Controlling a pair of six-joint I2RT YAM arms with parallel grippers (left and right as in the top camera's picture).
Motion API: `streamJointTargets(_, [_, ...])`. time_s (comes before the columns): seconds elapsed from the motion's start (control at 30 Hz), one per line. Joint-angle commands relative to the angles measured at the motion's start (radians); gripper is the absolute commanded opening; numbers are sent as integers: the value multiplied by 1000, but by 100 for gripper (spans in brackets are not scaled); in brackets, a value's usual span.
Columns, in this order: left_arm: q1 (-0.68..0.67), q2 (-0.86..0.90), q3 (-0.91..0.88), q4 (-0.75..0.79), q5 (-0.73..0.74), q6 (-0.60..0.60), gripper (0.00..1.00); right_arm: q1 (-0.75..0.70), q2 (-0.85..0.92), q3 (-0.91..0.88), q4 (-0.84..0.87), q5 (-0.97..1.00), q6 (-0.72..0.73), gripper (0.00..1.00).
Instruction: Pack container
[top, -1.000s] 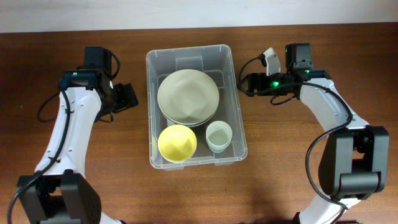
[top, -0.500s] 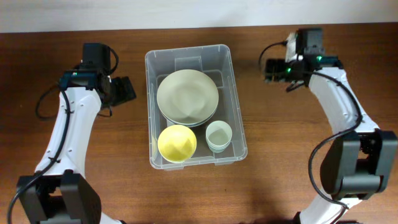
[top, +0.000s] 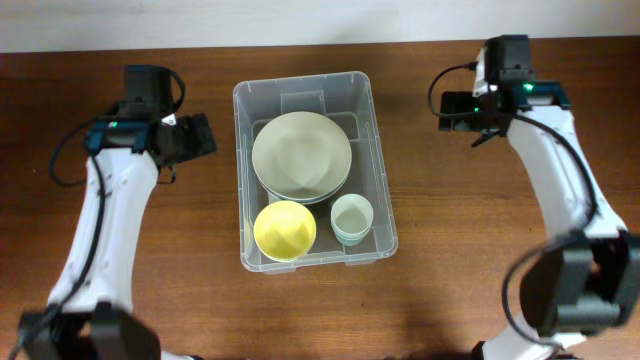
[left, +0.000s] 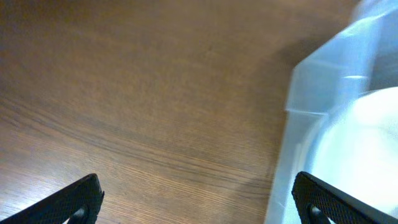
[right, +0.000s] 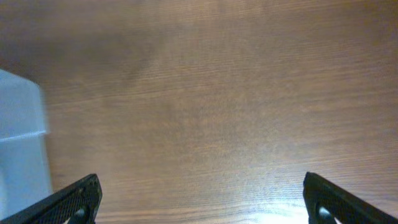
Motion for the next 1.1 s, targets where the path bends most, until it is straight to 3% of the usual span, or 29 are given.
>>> streamJointTargets(0.0, [-19,-200,-14,2,19,87,99,-2,-178,-9,-17,19,61,99])
streamJointTargets(0.17, [-28,-449,-191,53,24,100,99,0,-412,-152,5,19,94,99])
streamJointTargets(0.37, [-28,-820,-519,140,63,99,99,0,-822,-501,68,19,94,99])
streamJointTargets(0.57, [-28,-1145,-721,92,140,65,99,0,-1247,-796,32,19,101,99])
streamJointTargets(0.77, [-28,-1211,-762,50,140,65,99,0,-1472,-949,26,19,101,99])
streamJointTargets(1.07, [-28,-1211,-762,-4,140,65,99,0,-1487,-972,-71,19,101,99])
